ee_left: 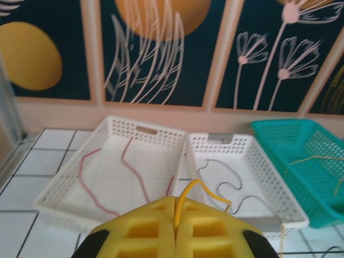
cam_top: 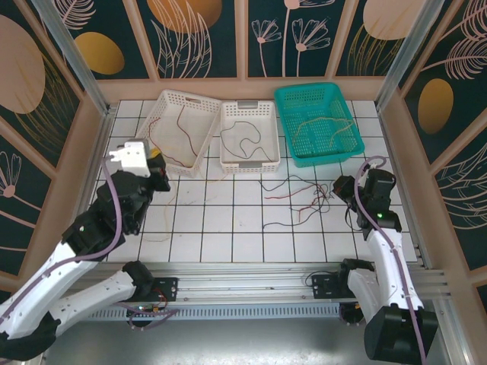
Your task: Untangle the cables
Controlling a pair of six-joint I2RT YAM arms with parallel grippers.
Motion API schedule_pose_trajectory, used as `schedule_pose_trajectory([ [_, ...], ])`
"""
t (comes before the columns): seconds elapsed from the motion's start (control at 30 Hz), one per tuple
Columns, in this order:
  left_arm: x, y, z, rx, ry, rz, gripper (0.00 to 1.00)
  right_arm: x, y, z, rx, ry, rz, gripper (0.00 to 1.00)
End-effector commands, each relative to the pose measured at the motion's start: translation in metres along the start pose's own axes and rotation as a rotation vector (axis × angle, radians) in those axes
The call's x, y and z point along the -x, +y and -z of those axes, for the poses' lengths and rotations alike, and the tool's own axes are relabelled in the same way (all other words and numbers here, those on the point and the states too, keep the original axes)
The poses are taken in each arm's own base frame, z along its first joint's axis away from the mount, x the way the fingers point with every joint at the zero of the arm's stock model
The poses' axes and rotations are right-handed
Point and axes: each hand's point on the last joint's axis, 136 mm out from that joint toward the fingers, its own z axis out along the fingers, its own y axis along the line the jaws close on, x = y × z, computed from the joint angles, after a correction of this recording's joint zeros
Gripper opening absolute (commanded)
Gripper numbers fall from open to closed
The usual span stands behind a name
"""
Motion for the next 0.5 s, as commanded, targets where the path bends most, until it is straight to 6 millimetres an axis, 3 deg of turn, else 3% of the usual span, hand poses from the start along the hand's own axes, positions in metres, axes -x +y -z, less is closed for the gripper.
schedule_pose_trajectory([
  [0.0,0.041,-0.034,-0.007,-0.115,-0.072,0.002,0.0,-0.003,0.007,0.002,0.052,-0.006,0.008,0.0],
  [0.23,0.097,-0.096,-0.043,-0.22,-0.141,-0.057,0.0,-0.007,0.014,0.008,0.104,-0.015,0.02,0.0],
  [0.47,0.144,-0.174,-0.091,-0.37,-0.233,-0.077,0.0,-0.014,0.014,0.011,0.122,-0.017,0.028,0.0],
])
